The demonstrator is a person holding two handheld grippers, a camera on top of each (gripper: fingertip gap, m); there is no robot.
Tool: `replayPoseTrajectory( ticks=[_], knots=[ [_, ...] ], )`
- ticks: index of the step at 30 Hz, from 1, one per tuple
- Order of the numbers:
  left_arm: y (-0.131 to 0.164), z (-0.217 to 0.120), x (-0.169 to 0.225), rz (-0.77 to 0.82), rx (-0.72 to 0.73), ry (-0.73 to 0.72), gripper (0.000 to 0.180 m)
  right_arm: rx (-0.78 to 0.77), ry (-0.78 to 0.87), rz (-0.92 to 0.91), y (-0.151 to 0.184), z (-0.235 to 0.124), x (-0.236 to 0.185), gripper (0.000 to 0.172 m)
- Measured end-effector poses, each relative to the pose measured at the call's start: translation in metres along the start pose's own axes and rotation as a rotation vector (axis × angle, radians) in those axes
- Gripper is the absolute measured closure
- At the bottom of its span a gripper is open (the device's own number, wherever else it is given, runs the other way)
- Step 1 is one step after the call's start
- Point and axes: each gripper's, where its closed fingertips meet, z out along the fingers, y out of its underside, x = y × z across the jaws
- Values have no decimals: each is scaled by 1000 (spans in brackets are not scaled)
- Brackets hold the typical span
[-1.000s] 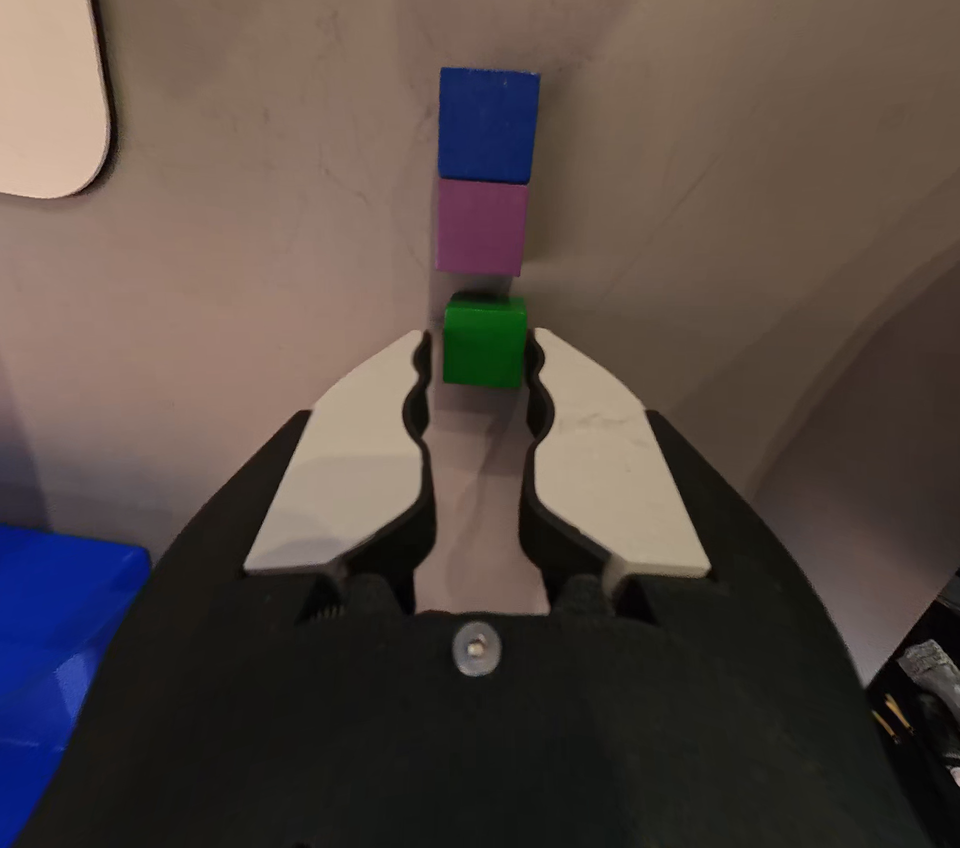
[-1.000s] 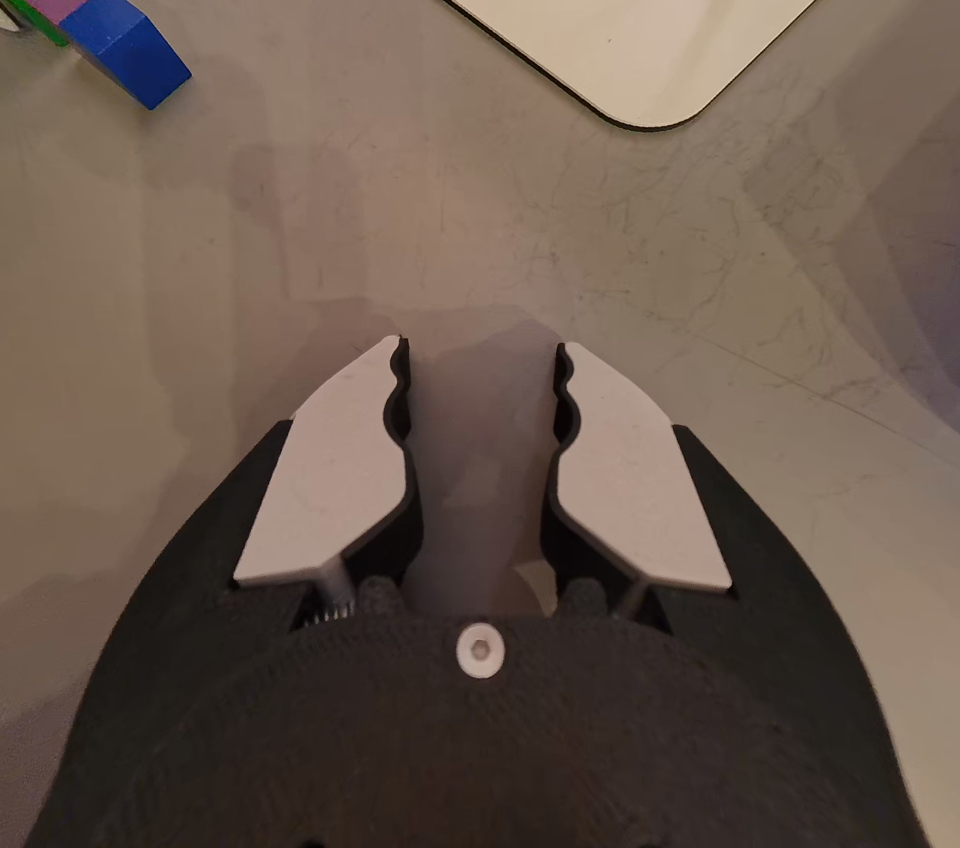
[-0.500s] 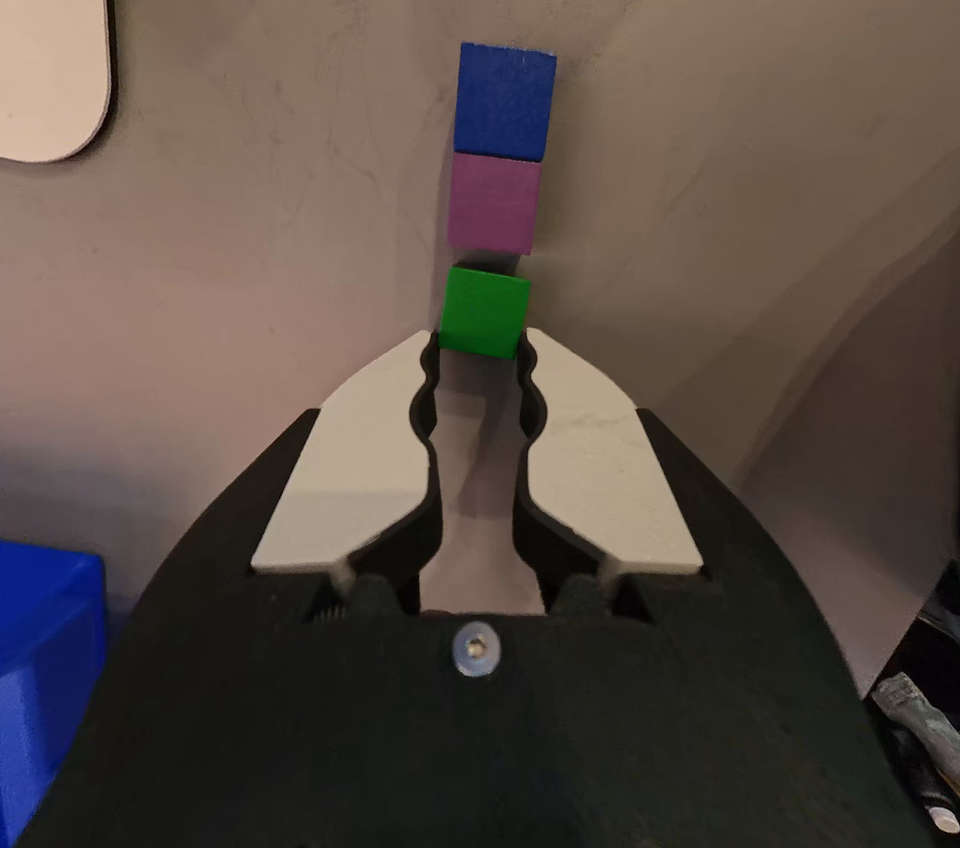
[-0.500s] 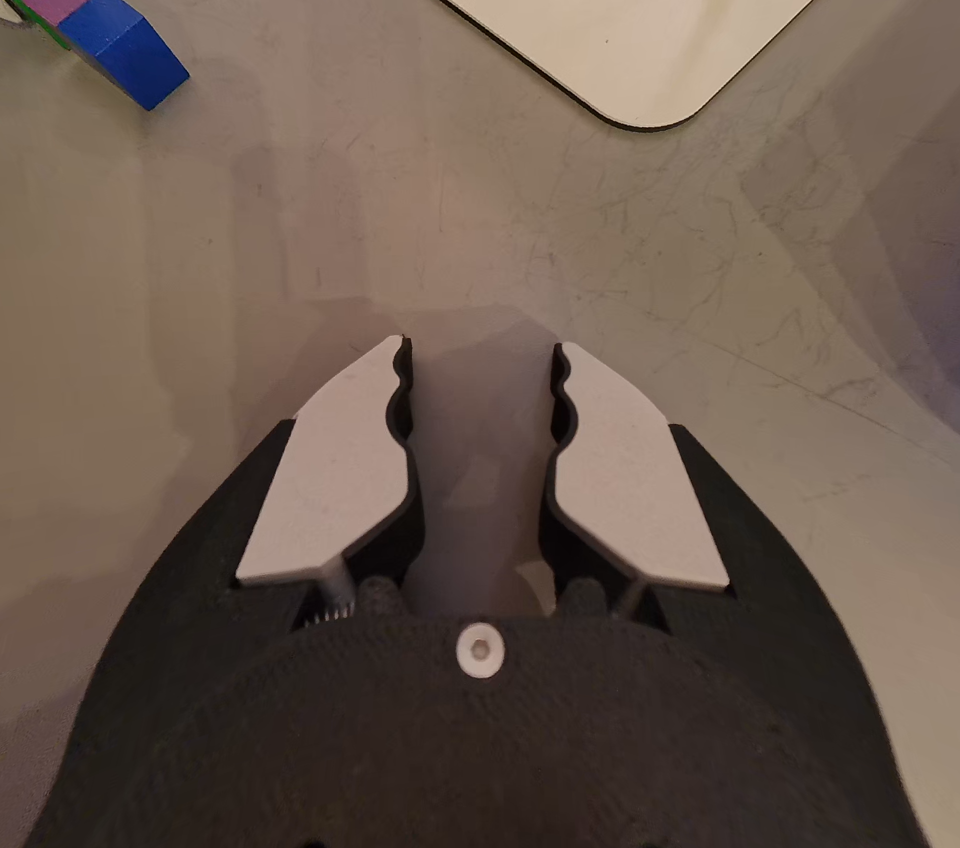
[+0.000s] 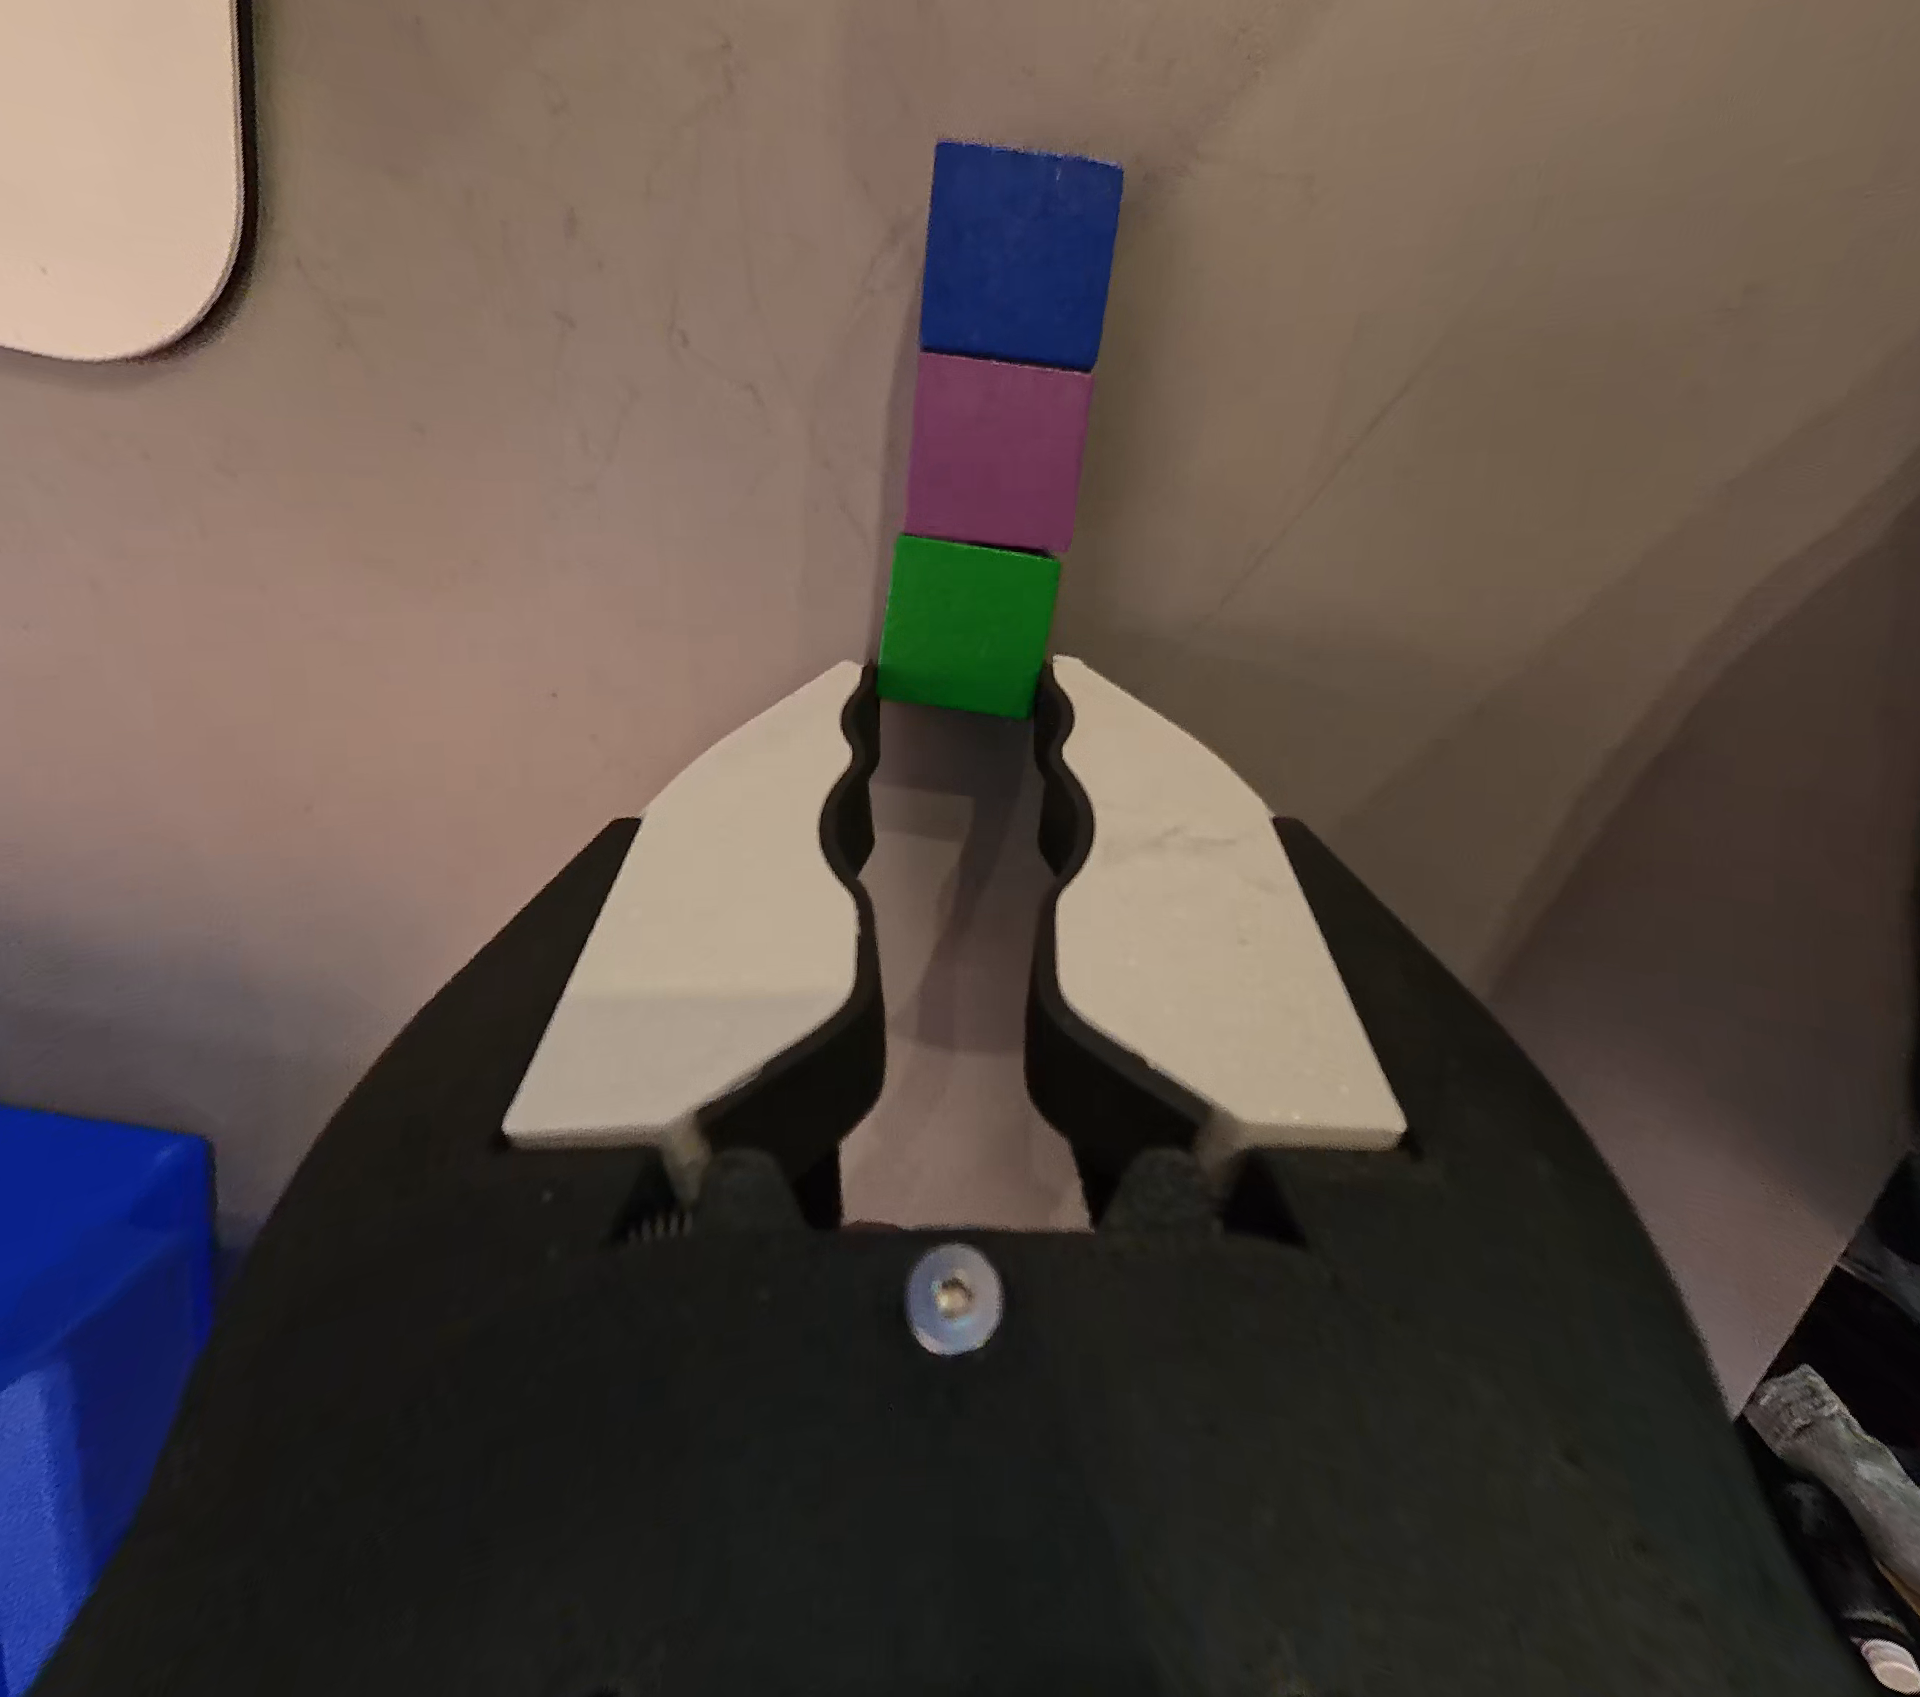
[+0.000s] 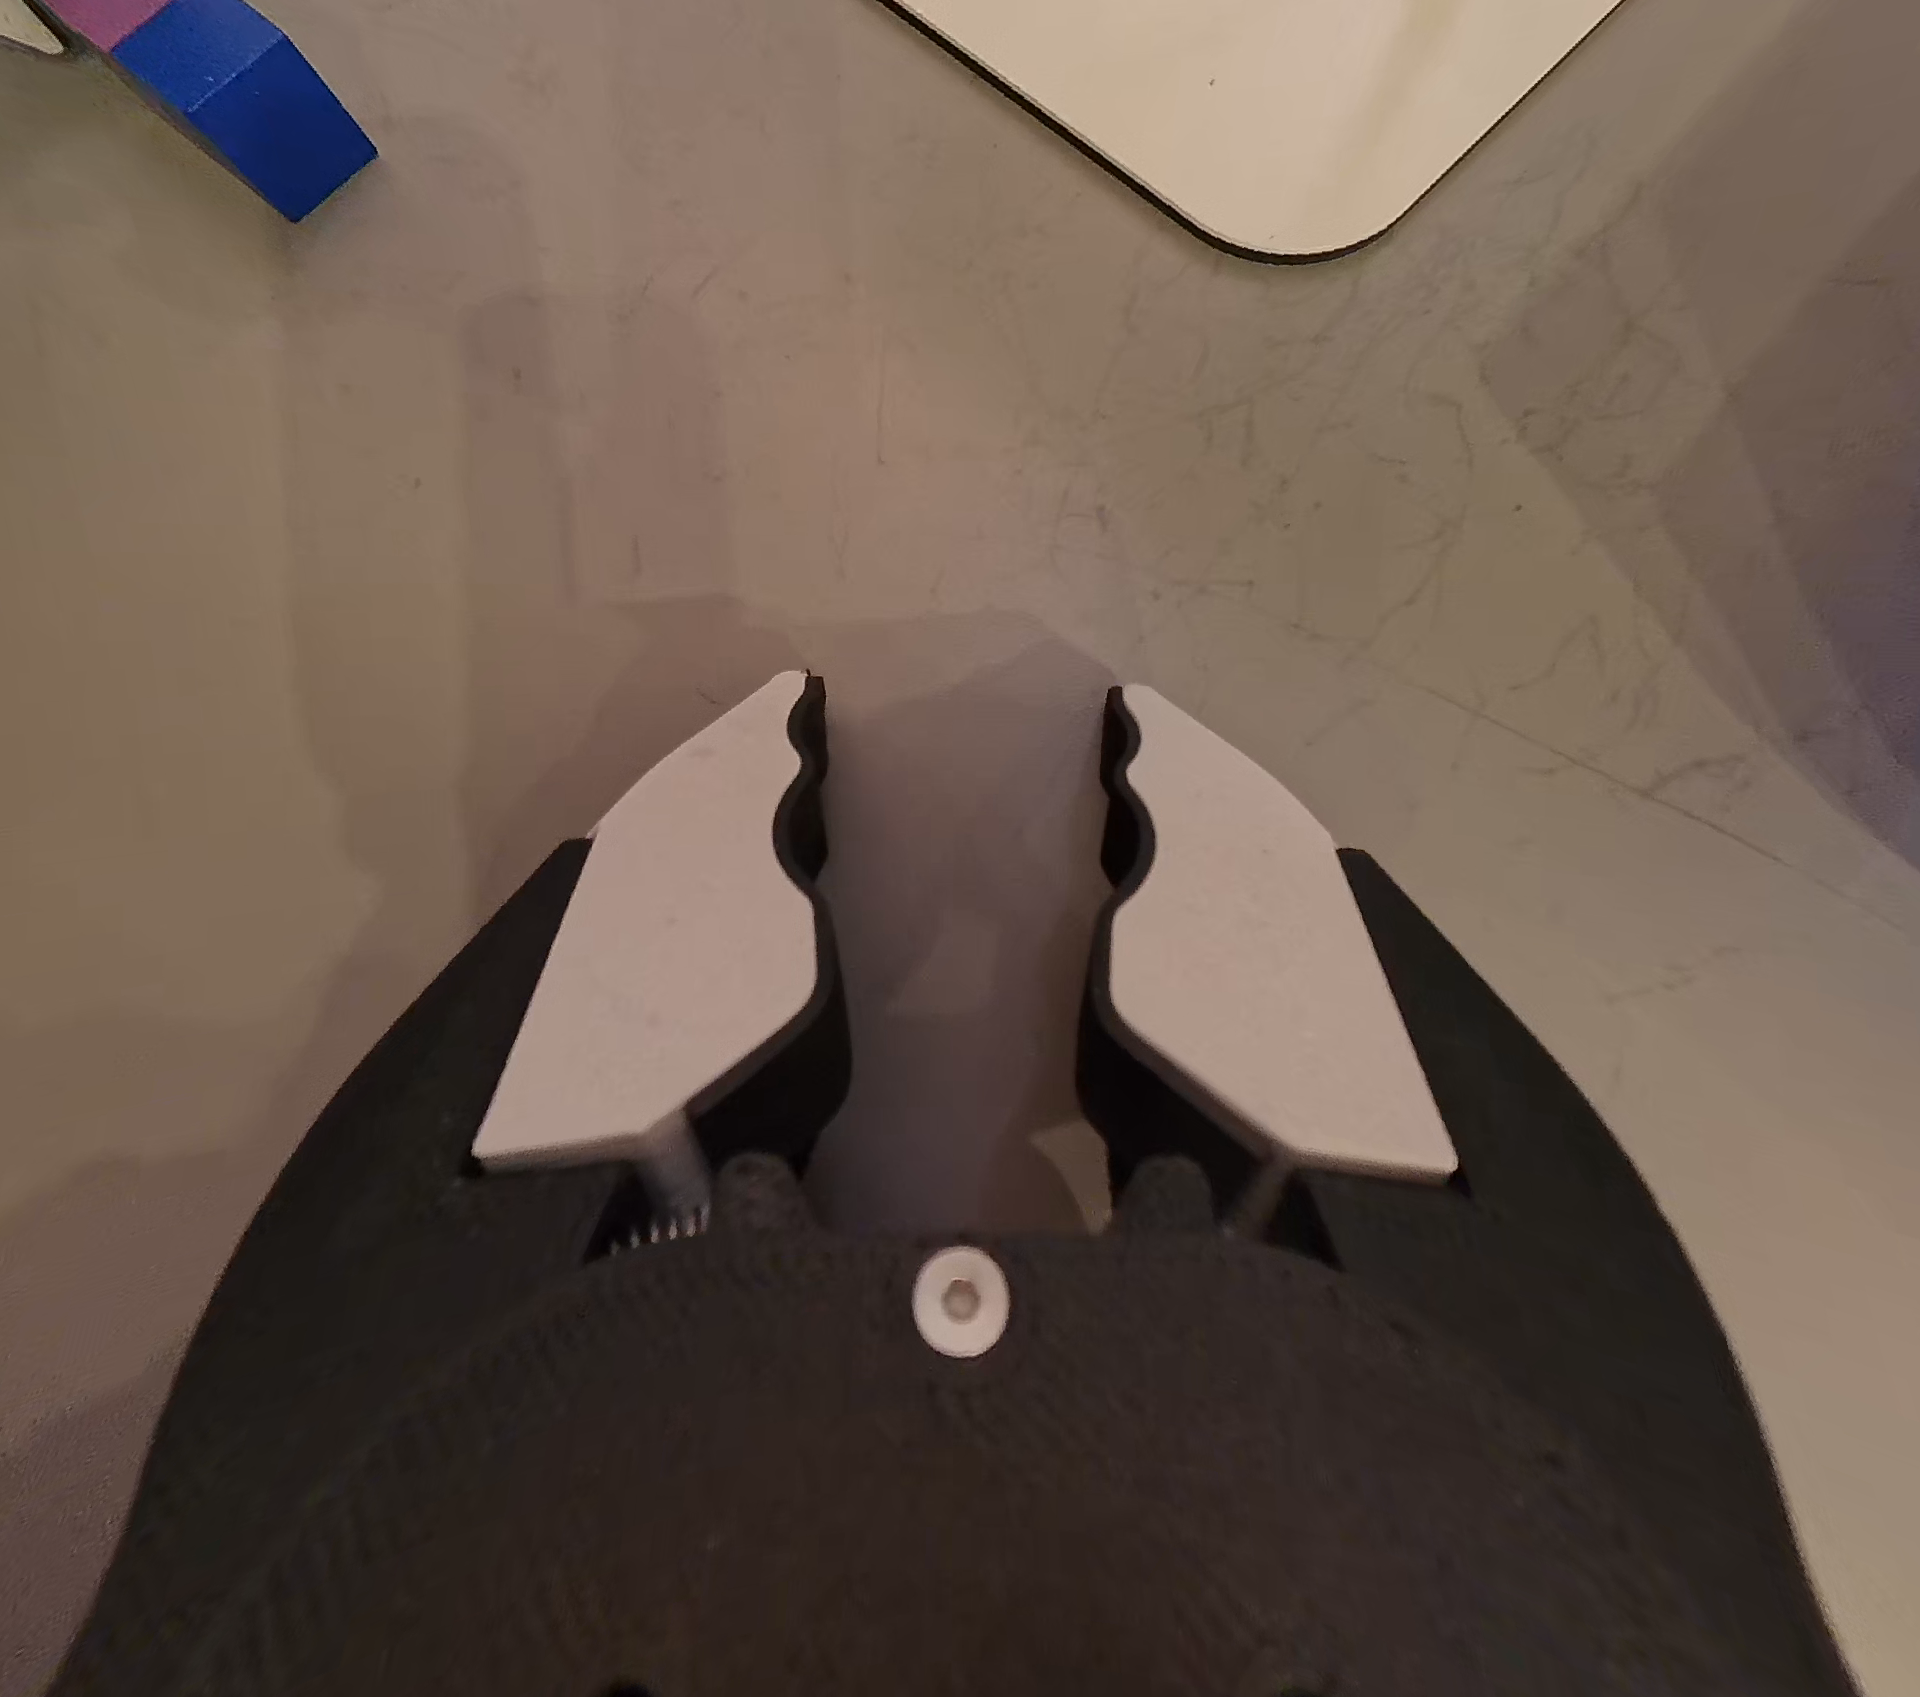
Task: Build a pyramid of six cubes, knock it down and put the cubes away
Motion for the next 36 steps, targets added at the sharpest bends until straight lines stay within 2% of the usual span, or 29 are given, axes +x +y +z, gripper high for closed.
replayPoseTrajectory(
  ticks=[7,9,14,18,21,24,30,36],
  knots=[
    [-1,1,3,-4,1,8,152,0,-1,0,0,0,0,120],
    [0,1,2,-16,0,5,139,0,-1,0,0,0,-1,120],
    [-1,-30,-11,-76,80,-25,136,0,-4,-1,0,0,-1,120],
    [16,-87,-68,-122,137,-187,142,1,-5,0,0,0,-2,120],
    [53,-118,-132,-162,80,-308,144,1,-6,0,0,0,-2,120],
    [91,-131,-194,-190,2,-361,135,1,-5,0,0,0,-2,120],
    [155,-110,-282,-203,-216,-350,123,0,3,3,0,0,-1,121],
    [184,-73,-304,-165,-383,-277,127,1,9,9,0,0,-1,122]
  ],
)
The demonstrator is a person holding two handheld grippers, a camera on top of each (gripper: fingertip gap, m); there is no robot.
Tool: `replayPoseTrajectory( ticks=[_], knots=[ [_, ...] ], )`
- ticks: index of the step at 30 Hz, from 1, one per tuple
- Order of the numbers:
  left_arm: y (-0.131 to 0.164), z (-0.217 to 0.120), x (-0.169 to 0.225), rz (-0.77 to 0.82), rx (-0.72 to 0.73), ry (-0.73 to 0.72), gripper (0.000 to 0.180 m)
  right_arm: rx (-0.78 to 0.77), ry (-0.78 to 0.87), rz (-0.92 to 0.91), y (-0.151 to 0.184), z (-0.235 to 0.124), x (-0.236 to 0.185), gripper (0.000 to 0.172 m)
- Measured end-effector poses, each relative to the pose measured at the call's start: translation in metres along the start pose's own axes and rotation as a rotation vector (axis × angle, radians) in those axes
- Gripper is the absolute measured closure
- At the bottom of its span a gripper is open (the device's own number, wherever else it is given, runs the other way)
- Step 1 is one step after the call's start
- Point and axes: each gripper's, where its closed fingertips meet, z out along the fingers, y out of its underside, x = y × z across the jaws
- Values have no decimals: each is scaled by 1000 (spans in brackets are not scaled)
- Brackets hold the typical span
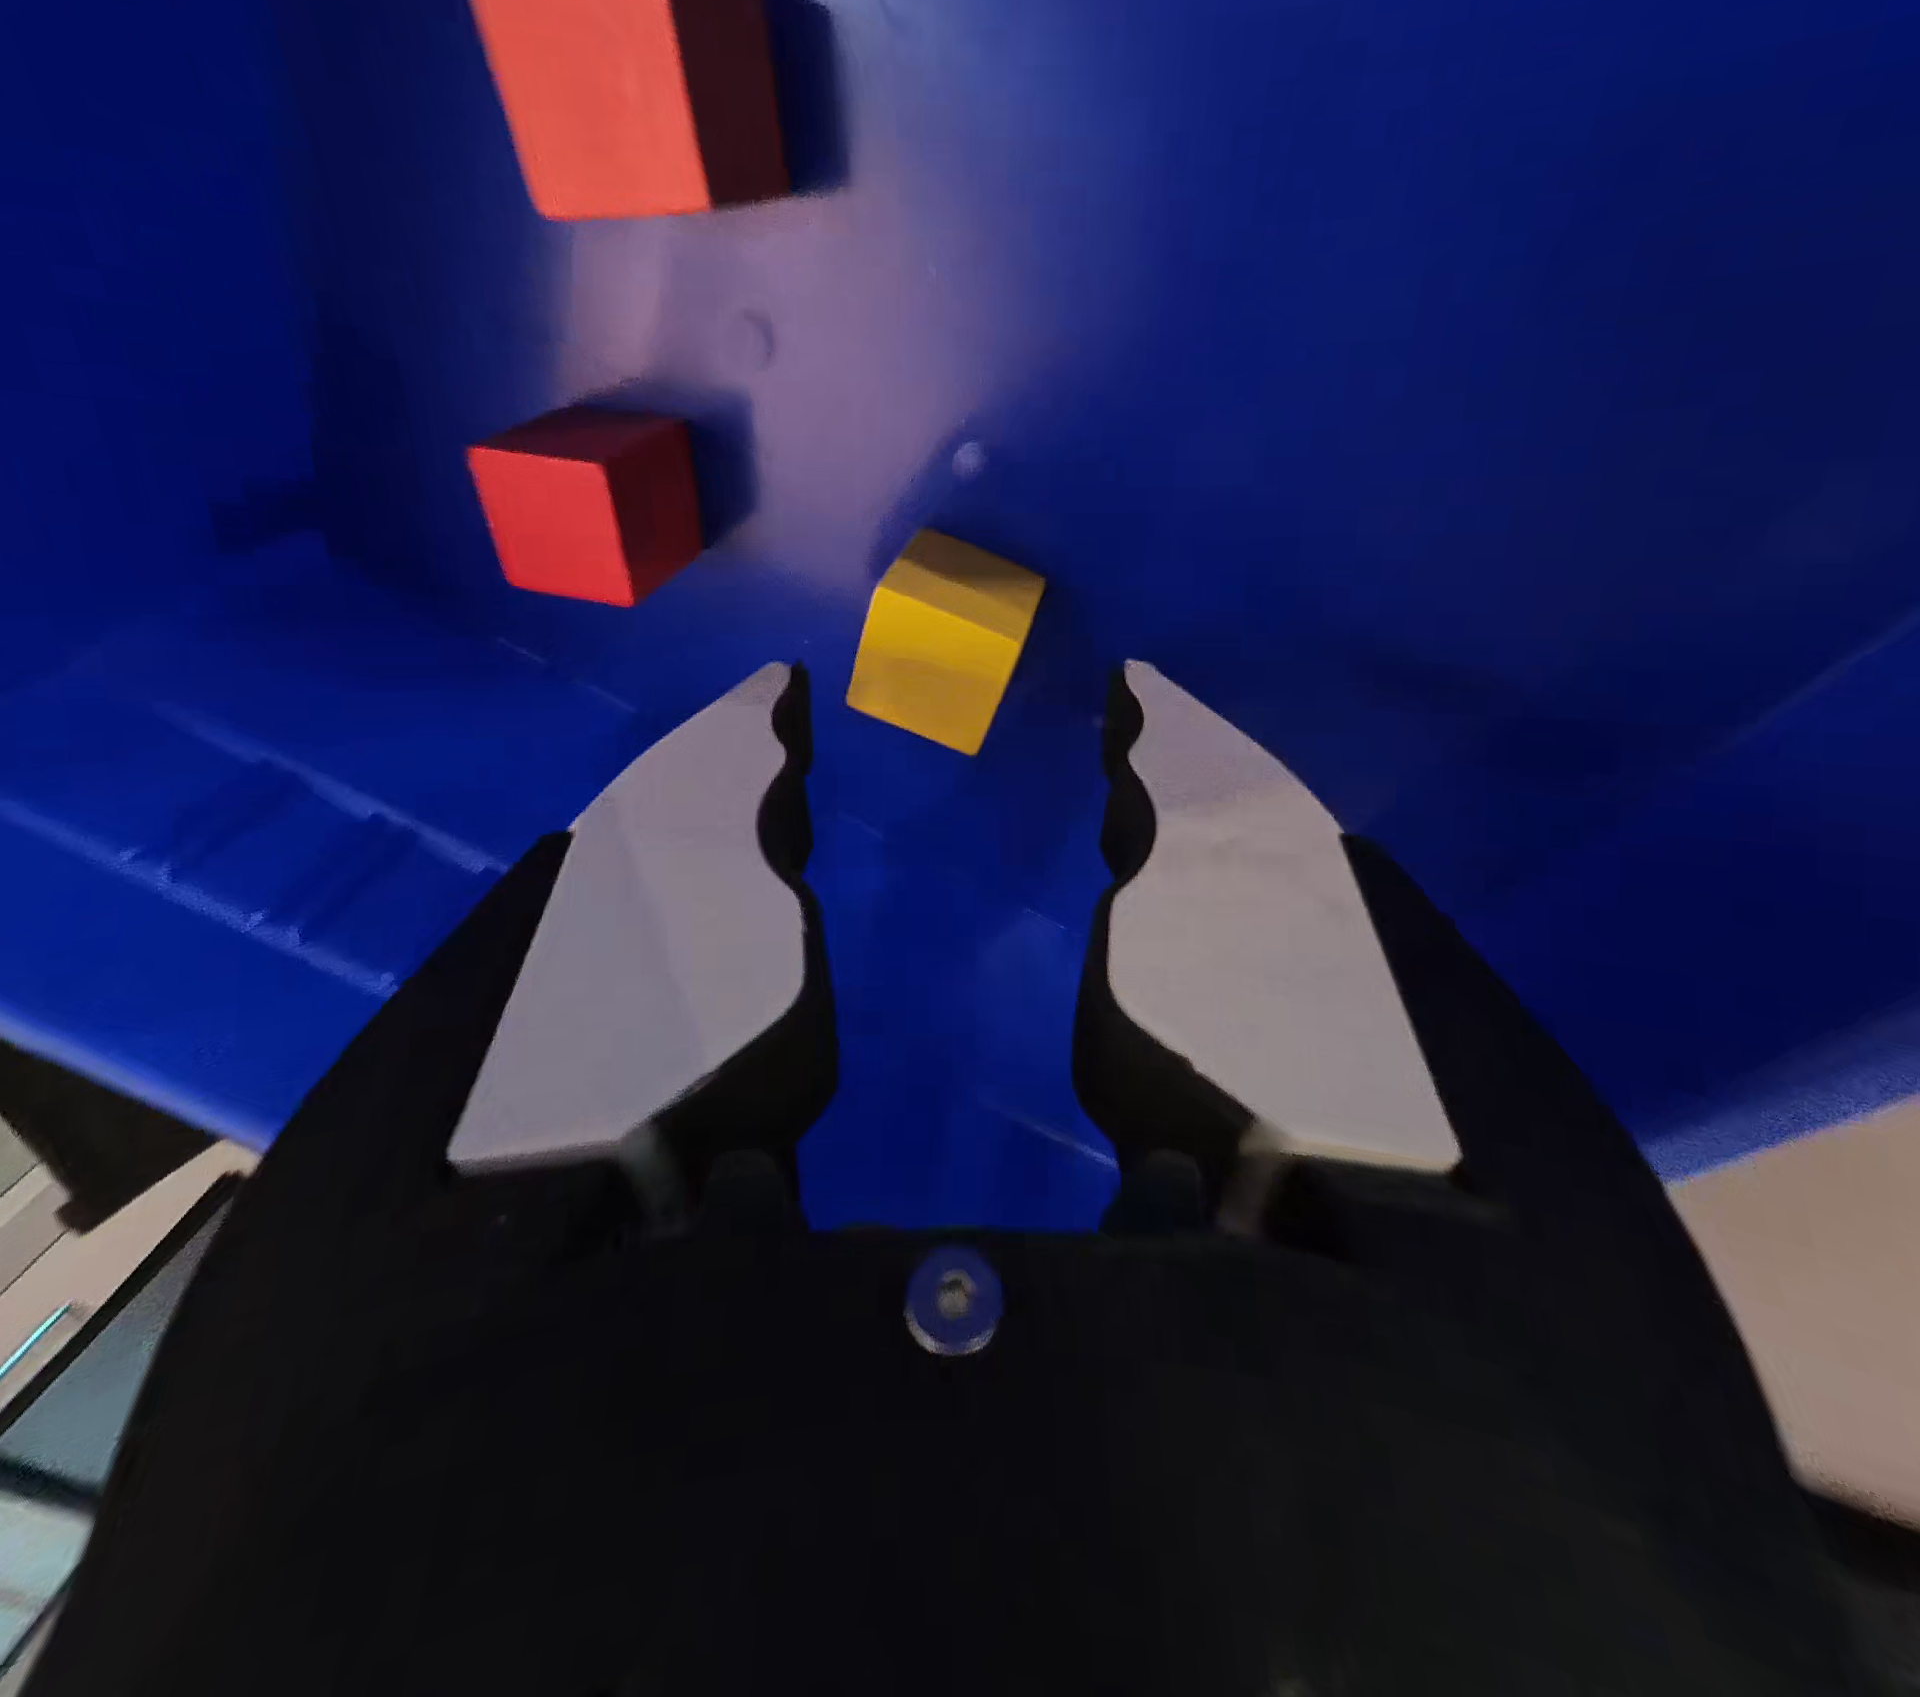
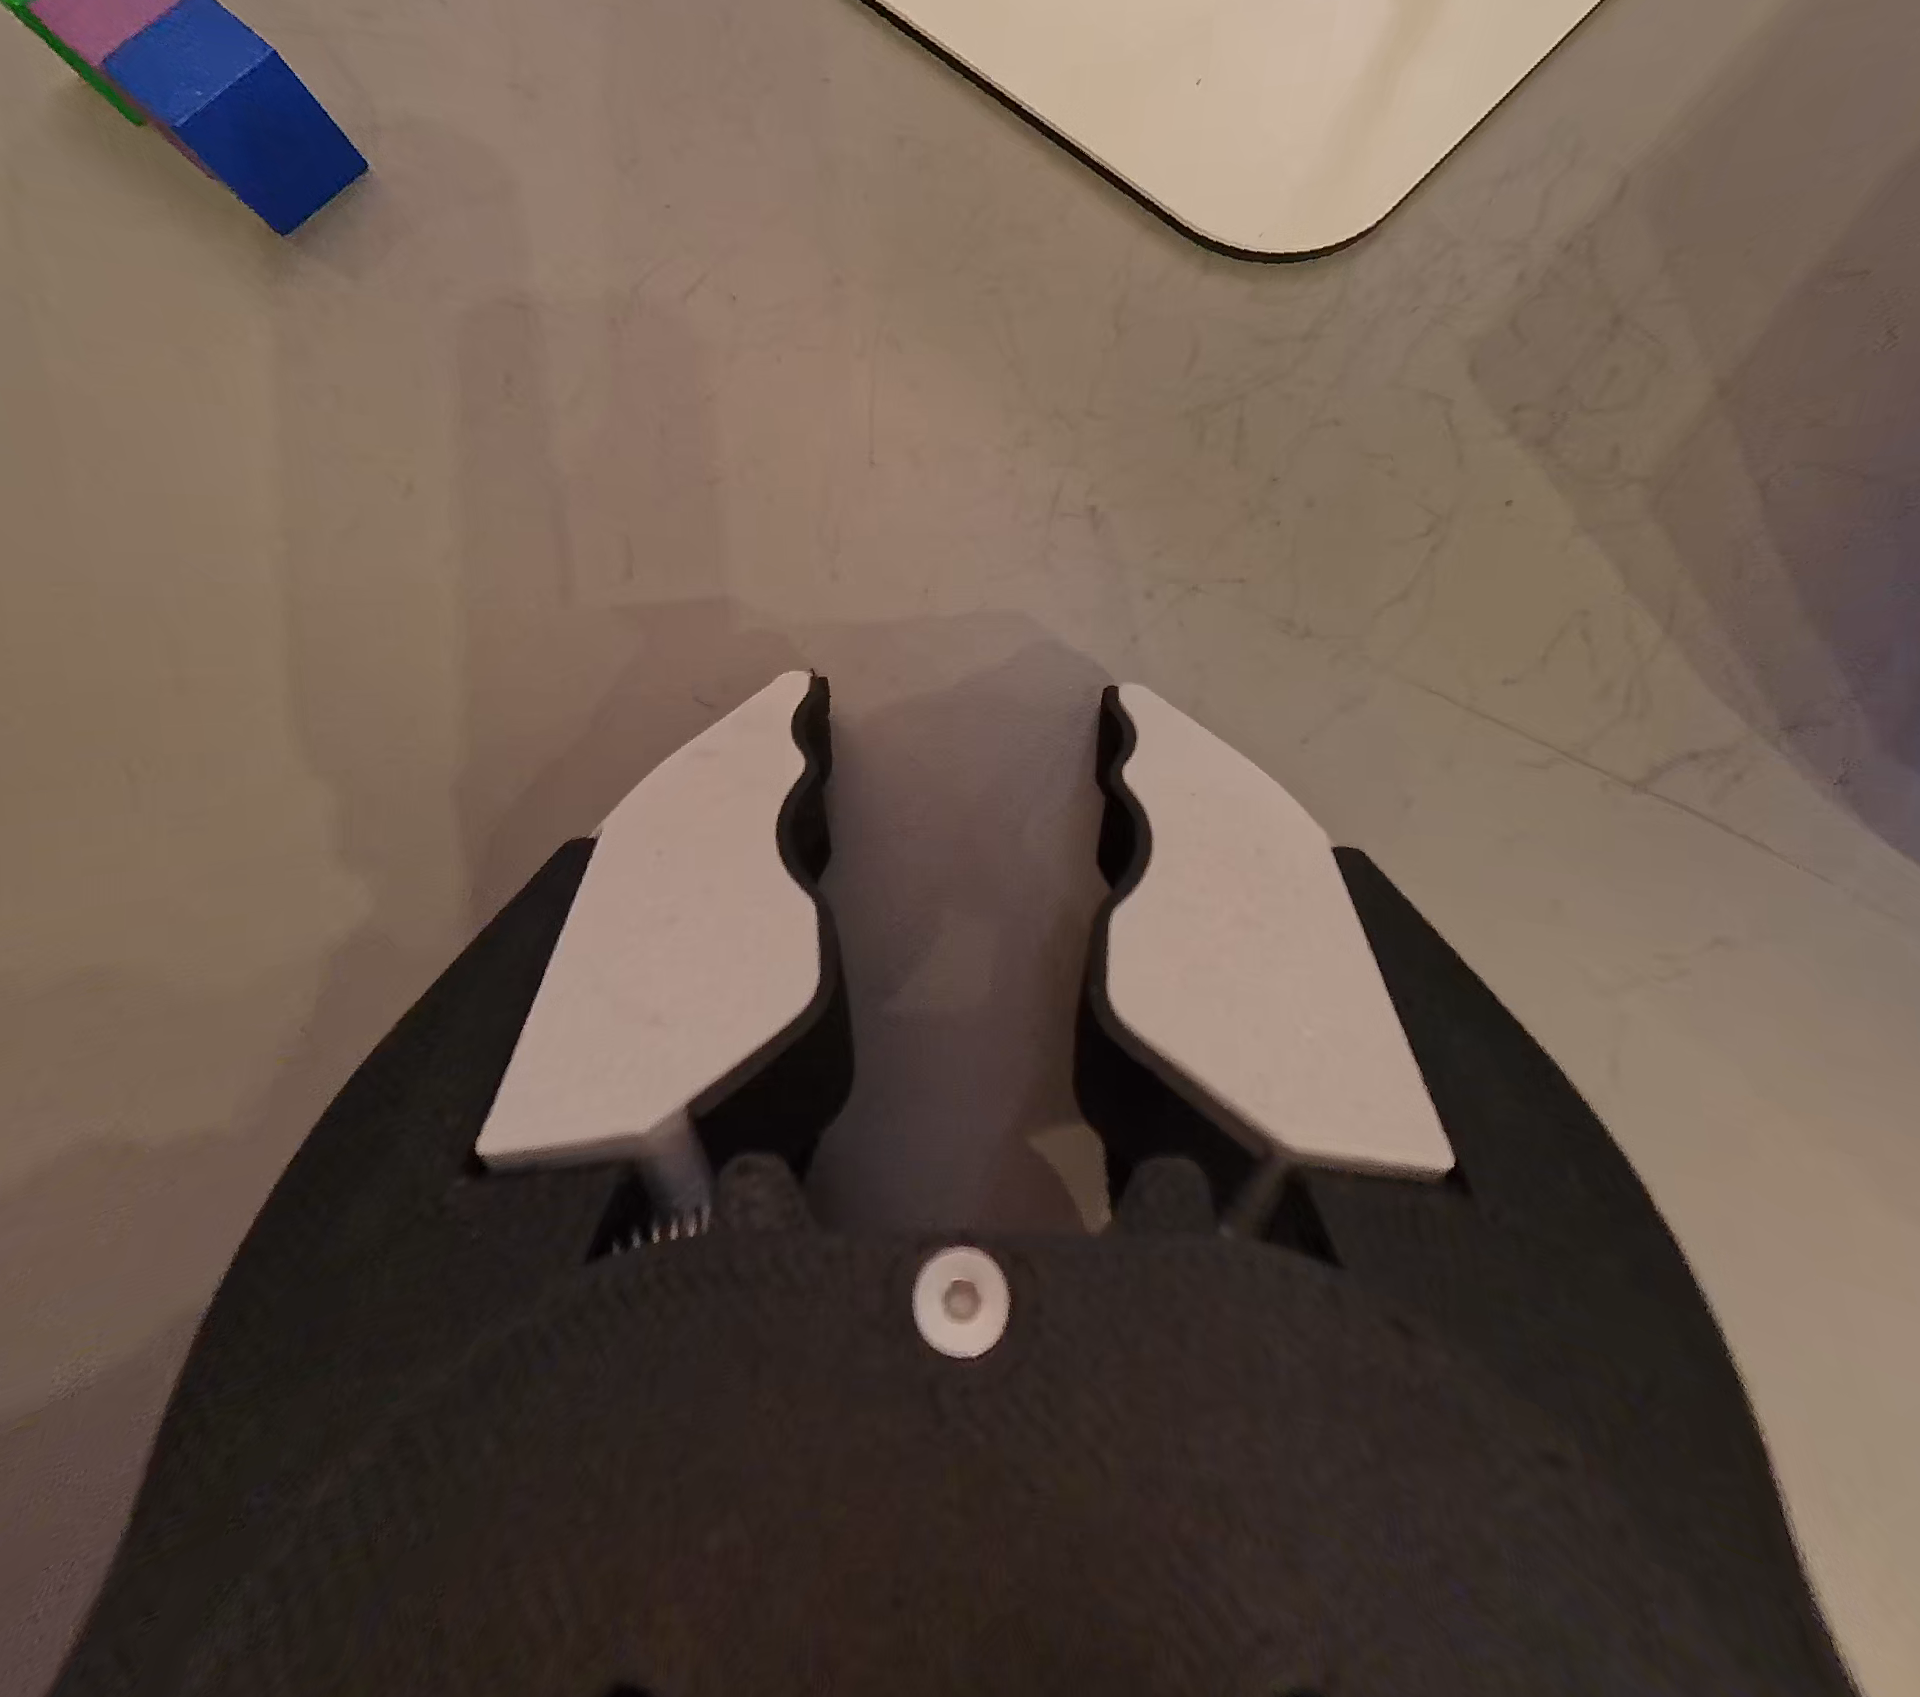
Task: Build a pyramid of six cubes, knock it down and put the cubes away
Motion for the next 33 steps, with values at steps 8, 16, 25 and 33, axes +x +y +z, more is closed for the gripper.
replayPoseTrajectory(
  ticks=[8,16,25,33],
  knots=[
    [-4,3,6,2,4,17,151,2,4,8,-1,0,1,124],
    [-9,-66,54,-134,252,-1,151,6,-22,18,-1,0,-2,118],
    [-82,-157,200,-97,697,163,152,257,-341,-83,-112,-15,-94,131],
    [-134,-202,290,-31,928,396,152,387,-561,-183,-181,-14,-158,127]
  ],
)
